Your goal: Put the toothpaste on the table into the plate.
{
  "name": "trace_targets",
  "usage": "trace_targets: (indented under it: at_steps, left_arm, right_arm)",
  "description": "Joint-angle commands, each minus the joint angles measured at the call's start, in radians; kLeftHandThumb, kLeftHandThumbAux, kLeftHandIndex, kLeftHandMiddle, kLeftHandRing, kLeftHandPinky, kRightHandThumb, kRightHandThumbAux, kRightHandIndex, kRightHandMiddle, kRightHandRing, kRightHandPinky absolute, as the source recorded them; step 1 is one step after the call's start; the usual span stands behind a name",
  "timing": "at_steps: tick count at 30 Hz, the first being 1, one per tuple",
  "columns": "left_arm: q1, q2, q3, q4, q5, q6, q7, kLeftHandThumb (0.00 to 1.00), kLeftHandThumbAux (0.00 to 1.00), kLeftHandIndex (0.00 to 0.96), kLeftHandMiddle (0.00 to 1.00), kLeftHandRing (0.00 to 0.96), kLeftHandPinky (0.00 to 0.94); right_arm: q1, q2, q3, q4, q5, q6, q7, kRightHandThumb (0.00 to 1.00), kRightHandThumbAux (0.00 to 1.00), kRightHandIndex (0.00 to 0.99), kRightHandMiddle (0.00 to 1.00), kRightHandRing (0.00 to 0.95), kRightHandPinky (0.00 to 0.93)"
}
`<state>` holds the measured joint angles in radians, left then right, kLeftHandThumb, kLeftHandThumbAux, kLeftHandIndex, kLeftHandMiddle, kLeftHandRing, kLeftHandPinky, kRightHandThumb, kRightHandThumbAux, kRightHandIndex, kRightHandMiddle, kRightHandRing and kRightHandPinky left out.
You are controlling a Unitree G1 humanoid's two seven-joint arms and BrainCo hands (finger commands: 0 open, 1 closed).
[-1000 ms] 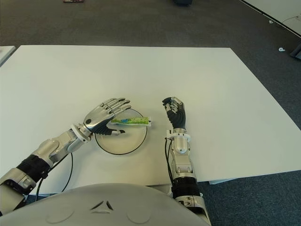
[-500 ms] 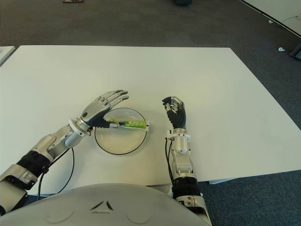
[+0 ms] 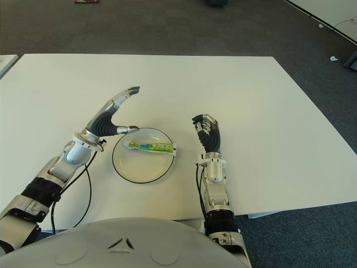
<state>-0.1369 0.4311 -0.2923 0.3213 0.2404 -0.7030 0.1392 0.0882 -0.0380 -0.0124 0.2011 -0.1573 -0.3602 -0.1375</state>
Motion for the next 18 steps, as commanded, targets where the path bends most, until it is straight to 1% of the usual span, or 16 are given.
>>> trace_targets:
  at_steps: [1, 5, 7, 13, 15, 16, 17, 18]
  left_arm:
    - [0.008, -0.069, 0.079, 0.037, -0.152, 0.062, -0.065, 0.018, 0.439, 0.0, 0.0, 0.0, 0.0]
    - [0.027, -0.142, 0.131, 0.014, -0.213, 0.091, -0.056, 0.019, 0.467, 0.0, 0.0, 0.0, 0.002]
    - [0.031, -0.171, 0.155, 0.009, -0.228, 0.098, -0.046, 0.023, 0.492, 0.0, 0.0, 0.0, 0.022]
    - [0.036, -0.235, 0.216, 0.001, -0.245, 0.108, -0.038, 0.043, 0.586, 0.0, 0.0, 0.002, 0.08]
    - [0.037, -0.254, 0.237, -0.002, -0.247, 0.115, -0.032, 0.081, 0.617, 0.015, 0.038, 0.041, 0.113]
    - [0.036, -0.262, 0.246, -0.001, -0.246, 0.117, -0.031, 0.111, 0.639, 0.064, 0.081, 0.083, 0.149]
    - [0.034, -0.263, 0.26, 0.008, -0.253, 0.119, -0.034, 0.123, 0.647, 0.082, 0.097, 0.099, 0.162]
    - [0.029, -0.265, 0.275, 0.025, -0.253, 0.115, -0.031, 0.143, 0.671, 0.149, 0.146, 0.138, 0.192]
  right_arm:
    - [-0.011, -0.003, 0.003, 0.02, 0.009, -0.019, 0.01, 0.701, 0.731, 0.427, 0.464, 0.451, 0.485]
    - [-0.013, -0.004, 0.003, 0.024, 0.015, -0.025, 0.016, 0.701, 0.731, 0.427, 0.467, 0.454, 0.468]
    - [-0.014, -0.003, 0.003, 0.025, 0.016, -0.024, 0.018, 0.702, 0.731, 0.428, 0.469, 0.457, 0.468]
    - [-0.017, -0.003, 0.001, 0.023, 0.013, -0.007, 0.02, 0.703, 0.73, 0.428, 0.472, 0.463, 0.458]
    - [-0.018, -0.002, 0.0, 0.024, 0.012, -0.008, 0.018, 0.703, 0.73, 0.428, 0.469, 0.459, 0.442]
    - [-0.02, -0.001, 0.0, 0.027, 0.012, -0.01, 0.017, 0.703, 0.73, 0.428, 0.468, 0.456, 0.441]
    - [-0.021, 0.0, 0.0, 0.029, 0.012, -0.012, 0.015, 0.703, 0.73, 0.428, 0.468, 0.454, 0.441]
    - [-0.023, 0.002, 0.0, 0.03, 0.013, -0.013, 0.014, 0.703, 0.73, 0.428, 0.467, 0.451, 0.443]
